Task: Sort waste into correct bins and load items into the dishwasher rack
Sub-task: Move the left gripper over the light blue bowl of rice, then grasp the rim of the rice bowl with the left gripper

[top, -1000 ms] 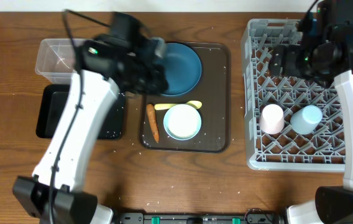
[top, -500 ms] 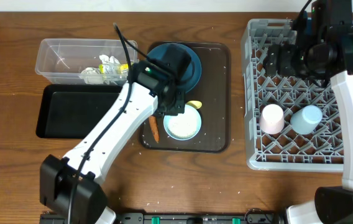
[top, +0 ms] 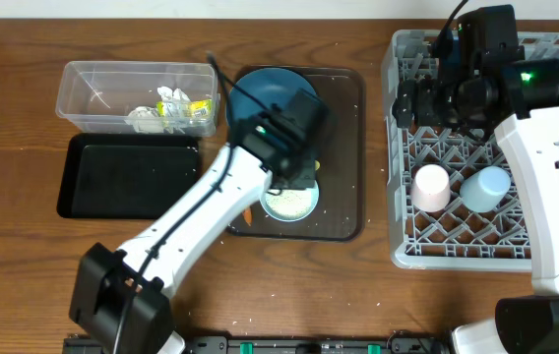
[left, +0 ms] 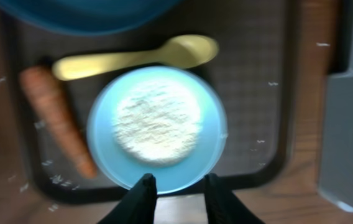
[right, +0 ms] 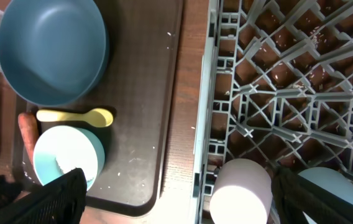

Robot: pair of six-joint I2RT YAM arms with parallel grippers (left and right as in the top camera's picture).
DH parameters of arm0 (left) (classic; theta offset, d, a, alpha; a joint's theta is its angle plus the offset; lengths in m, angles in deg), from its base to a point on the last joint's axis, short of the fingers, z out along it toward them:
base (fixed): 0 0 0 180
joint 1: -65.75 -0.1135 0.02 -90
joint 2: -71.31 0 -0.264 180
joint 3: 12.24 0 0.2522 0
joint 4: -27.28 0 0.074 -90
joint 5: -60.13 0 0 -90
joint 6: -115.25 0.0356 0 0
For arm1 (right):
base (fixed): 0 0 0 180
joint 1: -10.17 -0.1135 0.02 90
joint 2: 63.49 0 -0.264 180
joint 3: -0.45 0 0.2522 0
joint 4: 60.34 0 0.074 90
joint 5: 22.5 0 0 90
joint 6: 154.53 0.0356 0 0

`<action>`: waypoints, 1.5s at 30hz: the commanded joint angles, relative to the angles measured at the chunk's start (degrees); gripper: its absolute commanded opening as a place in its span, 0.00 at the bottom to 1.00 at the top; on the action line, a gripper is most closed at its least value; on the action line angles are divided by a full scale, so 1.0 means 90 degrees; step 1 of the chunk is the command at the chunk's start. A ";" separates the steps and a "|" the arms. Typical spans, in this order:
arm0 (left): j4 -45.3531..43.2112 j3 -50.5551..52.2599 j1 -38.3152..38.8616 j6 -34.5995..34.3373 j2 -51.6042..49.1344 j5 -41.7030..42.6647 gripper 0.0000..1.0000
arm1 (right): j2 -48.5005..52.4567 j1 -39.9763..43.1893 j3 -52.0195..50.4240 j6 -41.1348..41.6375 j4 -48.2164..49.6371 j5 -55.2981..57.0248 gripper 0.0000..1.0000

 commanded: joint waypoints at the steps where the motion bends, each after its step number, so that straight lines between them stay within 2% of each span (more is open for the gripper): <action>1: -0.0146 0.0107 0.0355 0.0192 -0.0136 -0.0097 0.31 | -0.0012 0.0029 -0.0049 -0.0007 0.0034 0.0102 0.93; 10: -0.0180 0.0112 0.0823 0.0187 -0.0682 -0.0097 0.31 | -0.0012 0.0044 -0.0049 -0.0032 0.0029 0.0168 0.93; 18: -0.0209 0.0114 0.0833 0.0189 -0.0746 -0.0151 0.31 | -0.0012 0.0041 -0.0049 -0.0032 0.0019 0.0168 0.93; 24: -0.0250 0.0284 0.0816 0.0070 -0.0760 -0.0636 0.31 | -0.0012 0.0041 -0.0049 -0.0032 0.0019 0.0168 0.93; 35: -0.0323 0.0316 0.0925 0.0486 -0.0889 -0.0520 0.32 | -0.0012 0.0041 -0.0049 -0.0032 0.0019 0.0168 0.93; 45: -0.0491 0.0313 0.0996 0.0493 -0.1494 -0.0425 0.33 | -0.0012 0.0041 -0.0049 -0.0029 -0.0087 0.0311 0.93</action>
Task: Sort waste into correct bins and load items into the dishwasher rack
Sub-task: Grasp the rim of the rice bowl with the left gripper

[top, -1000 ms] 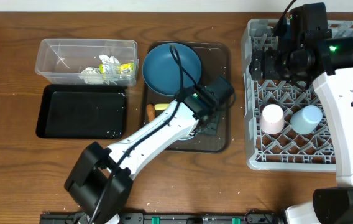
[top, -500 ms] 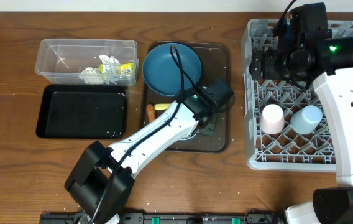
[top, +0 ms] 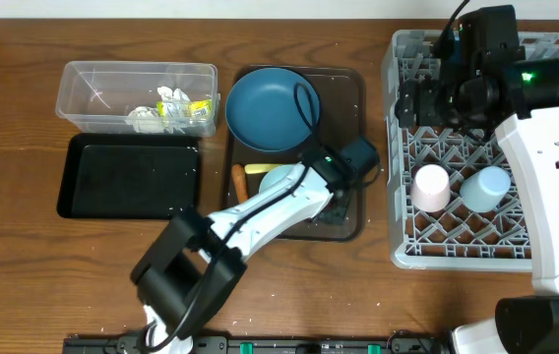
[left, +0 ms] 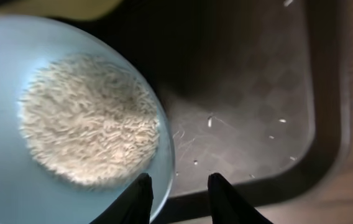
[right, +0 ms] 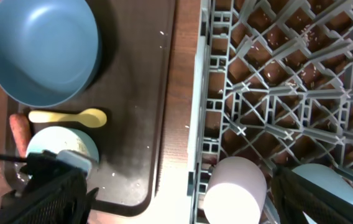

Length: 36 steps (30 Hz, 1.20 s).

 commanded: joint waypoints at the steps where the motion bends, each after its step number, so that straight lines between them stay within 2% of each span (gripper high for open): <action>1: -0.0010 0.0029 -0.0092 0.0053 -0.0010 -0.0029 0.33 | -0.0012 0.0039 -0.0049 -0.0032 -0.0036 0.0172 0.92; 7: -0.0085 0.0032 -0.0136 0.0053 -0.0199 0.0046 0.31 | -0.0012 0.0039 -0.0049 -0.0032 -0.0068 0.0180 0.92; 19: -0.0090 0.0029 -0.0430 0.0053 -0.0287 0.0476 0.06 | -0.0012 0.0039 -0.0049 -0.0029 -0.0143 0.0284 0.92; 28: 0.0160 -0.0177 -0.0430 0.0056 -0.0202 0.0474 0.06 | -0.0012 0.0039 -0.0049 -0.0029 -0.0177 0.0304 0.92; 36: 0.0508 -0.0410 -0.0432 0.0053 0.0437 0.0474 0.06 | -0.0012 0.0039 -0.0049 -0.0032 -0.0197 0.0306 0.92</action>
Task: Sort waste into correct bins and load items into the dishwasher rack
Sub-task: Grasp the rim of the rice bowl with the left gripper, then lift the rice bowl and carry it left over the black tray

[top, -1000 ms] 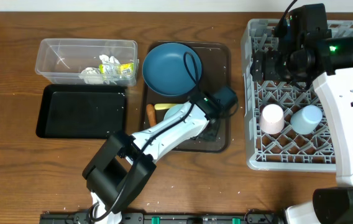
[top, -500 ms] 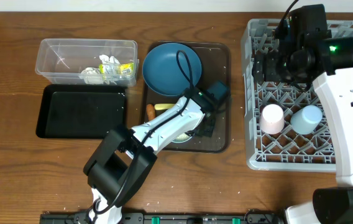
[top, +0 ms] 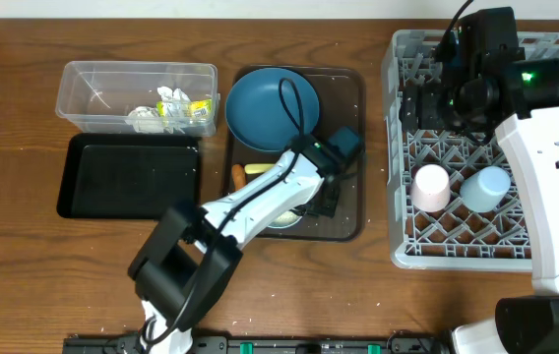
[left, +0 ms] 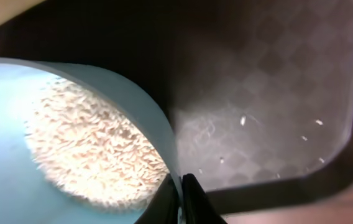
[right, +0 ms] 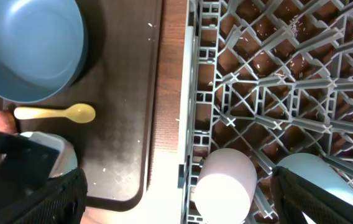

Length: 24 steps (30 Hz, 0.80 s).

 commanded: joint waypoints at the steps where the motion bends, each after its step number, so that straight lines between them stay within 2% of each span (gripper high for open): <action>1: 0.0070 -0.0223 -0.0005 0.0041 0.0605 0.0075 0.06 | -0.0012 0.0036 -0.0046 -0.0032 -0.0022 0.0090 0.92; 8: 0.0063 -0.0223 -0.0034 0.0046 0.1477 0.0073 0.06 | -0.0012 0.0036 -0.0046 -0.0032 -0.0027 0.0090 0.92; 14: 0.0143 -0.0223 -0.0566 0.0100 0.2317 0.0075 0.06 | -0.0012 0.0036 -0.0046 -0.0032 -0.0058 0.0087 0.92; 19: 0.0340 -0.0223 -0.1647 0.0277 0.2773 0.0211 0.06 | -0.0012 0.0036 -0.0046 -0.0032 -0.0075 0.0087 0.93; 24: 0.0559 -0.0209 -0.3140 0.0911 0.2798 0.1331 0.06 | -0.0012 0.0036 -0.0046 -0.0034 -0.0078 0.0087 0.92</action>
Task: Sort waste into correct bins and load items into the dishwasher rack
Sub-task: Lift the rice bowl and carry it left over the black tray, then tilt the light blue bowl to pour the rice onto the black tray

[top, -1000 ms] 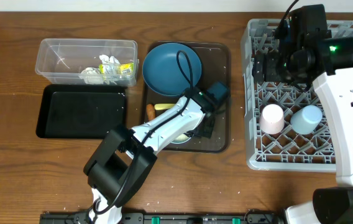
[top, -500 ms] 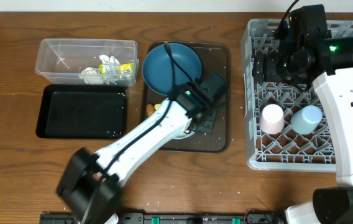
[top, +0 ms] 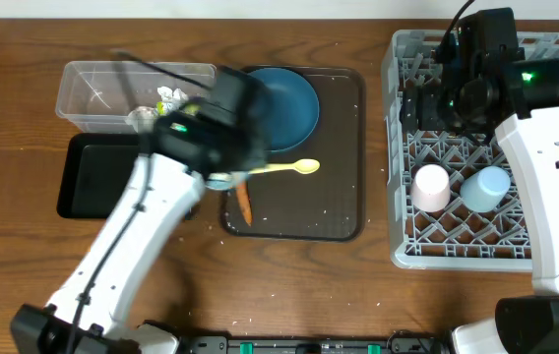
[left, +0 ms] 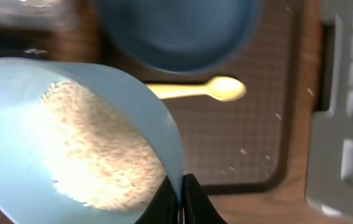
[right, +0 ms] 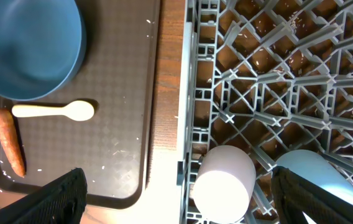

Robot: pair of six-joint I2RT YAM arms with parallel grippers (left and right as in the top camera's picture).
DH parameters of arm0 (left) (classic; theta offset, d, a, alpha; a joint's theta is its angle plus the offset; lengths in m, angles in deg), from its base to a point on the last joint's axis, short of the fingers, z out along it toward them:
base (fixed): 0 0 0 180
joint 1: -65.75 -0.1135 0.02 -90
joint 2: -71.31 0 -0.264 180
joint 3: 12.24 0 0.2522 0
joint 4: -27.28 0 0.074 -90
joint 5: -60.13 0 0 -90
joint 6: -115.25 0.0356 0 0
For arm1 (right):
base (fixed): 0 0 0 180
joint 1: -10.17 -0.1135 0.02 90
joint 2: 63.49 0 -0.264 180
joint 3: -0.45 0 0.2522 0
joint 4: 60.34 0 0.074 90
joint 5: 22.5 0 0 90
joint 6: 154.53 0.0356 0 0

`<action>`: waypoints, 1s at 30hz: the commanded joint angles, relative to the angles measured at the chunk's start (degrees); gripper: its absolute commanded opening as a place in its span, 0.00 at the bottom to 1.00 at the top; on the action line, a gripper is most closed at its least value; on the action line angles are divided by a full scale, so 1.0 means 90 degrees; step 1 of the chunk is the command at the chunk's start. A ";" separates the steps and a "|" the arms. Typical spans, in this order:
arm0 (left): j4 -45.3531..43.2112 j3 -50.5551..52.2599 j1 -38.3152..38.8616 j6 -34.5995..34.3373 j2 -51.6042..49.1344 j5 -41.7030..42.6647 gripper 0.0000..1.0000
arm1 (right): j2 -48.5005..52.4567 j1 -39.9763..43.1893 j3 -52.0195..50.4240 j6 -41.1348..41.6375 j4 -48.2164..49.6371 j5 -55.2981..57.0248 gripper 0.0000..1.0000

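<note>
My left gripper [left: 181,188] is shut on the rim of a light blue bowl of rice [left: 83,140], held tilted above the table. In the overhead view the bowl [top: 222,180] peeks out under the wrist, over the left edge of the brown tray [top: 339,211]. On that tray lie a large dark blue bowl [top: 281,103], a yellow spoon [top: 281,168] and a carrot [top: 244,202]. My right gripper [right: 176,180] hangs wide open over the grey dishwasher rack [top: 407,251], holding nothing.
The rack holds a pink cup [right: 225,186] and a pale blue cup [right: 313,180]. A clear bin [top: 93,93] with wrappers stands at the back left, and a black tray [top: 102,182] lies in front of it. Rice grains are scattered on the brown tray.
The left gripper, still shut on the rice bowl's rim, has gone from the brown tray to the left and higher, with the bowl clear of the tray. The right arm is unchanged.
The left gripper was open above the rice bowl on the brown tray. Then its open fingers stood at the bowl's right rim. Then they were shut on that rim. Now the bowl is up and over the tray's left edge.
</note>
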 commanded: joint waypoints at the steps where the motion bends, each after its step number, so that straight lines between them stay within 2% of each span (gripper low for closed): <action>1: 0.0097 -0.0134 -0.0954 0.0636 0.0019 0.0967 0.06 | -0.0012 0.0036 -0.0046 -0.0032 -0.0012 0.0068 0.92; 7: 0.0114 -0.0131 -0.2645 0.1360 -0.0163 0.2487 0.06 | -0.0012 0.0036 -0.0046 -0.0032 -0.0007 0.0068 0.92; 14: 0.0379 -0.0126 -0.4114 0.2142 -0.0838 0.4277 0.06 | -0.0012 0.0036 -0.0046 -0.0032 -0.0012 0.0068 0.92; 24: 0.0835 -0.0126 -0.5421 0.3157 -0.2067 0.6620 0.06 | -0.0012 0.0036 -0.0046 -0.0034 -0.0007 0.0070 0.92; 30: 0.1129 -0.0124 -0.5848 0.3201 -0.2484 0.7125 0.06 | -0.0012 0.0036 -0.0046 -0.0034 -0.0007 0.0068 0.92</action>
